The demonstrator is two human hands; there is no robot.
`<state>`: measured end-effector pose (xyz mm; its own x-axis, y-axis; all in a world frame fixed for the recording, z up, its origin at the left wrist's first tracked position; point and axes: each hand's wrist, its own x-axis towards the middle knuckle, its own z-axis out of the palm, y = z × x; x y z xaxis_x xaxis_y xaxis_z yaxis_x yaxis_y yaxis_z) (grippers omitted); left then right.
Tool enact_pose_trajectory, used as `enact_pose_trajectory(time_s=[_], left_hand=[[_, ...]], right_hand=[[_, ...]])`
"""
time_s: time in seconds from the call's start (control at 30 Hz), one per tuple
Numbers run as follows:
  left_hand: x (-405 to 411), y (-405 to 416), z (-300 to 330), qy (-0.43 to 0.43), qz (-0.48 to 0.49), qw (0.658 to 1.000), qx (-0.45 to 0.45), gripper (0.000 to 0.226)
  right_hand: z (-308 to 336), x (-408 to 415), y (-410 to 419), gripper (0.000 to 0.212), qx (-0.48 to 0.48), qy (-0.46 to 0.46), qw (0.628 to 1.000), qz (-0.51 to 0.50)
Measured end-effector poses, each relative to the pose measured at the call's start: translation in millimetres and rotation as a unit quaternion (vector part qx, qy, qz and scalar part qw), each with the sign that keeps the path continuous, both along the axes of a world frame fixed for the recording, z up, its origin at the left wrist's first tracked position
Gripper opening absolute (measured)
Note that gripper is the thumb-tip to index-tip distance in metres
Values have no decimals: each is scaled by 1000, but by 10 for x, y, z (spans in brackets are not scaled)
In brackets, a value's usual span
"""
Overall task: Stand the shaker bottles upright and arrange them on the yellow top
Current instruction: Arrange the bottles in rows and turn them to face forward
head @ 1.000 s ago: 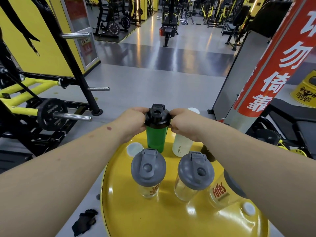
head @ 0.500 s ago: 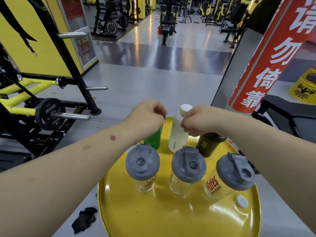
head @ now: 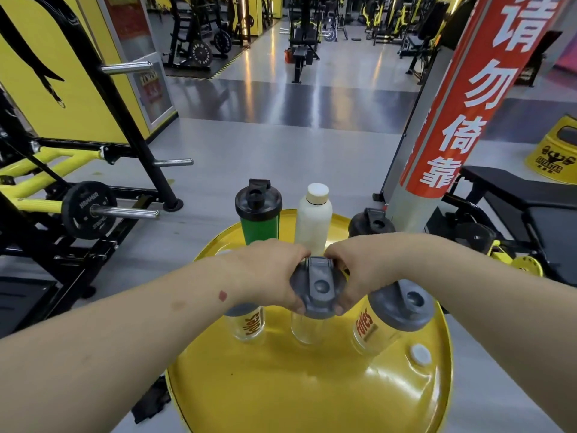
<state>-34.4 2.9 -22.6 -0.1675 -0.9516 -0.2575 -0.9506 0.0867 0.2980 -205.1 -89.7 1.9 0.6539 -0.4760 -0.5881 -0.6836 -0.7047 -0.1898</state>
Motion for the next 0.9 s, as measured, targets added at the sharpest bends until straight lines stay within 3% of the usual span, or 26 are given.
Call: enact_pose_trajectory(time_s=[0.23,0.43,0.53,0.63,0.73,0.83,0.9], left_hand=[[-3,55,1,19,13,1000,-7,67],[-15,60,26,-3,2,1000,0,72],[-43,52,124,-50,-11,999,19,69],[-191,25,307,-41,-32,999,12,51],[-490,-10,361,-22,-47,999,-15,56],[-803,-86,235,-74,-79,994,-25,65],[-983,-148,185,-115,-94,988,-37,61]], right_hand=[[-46,-14,4,63,-6,-32,999,1],[-11,-72,-51,73,-16,-11,1000,-18],[181,-243,-165,76,-9,-21,997,-77],[323,-495,-283,76,-2,-51,987,-156],[272,-736,-350,56,2,-37,979,-200],[123,-949,-352,41,81,-18,952,-294],[44,-1056,-347,48,139,-23,924,-355]])
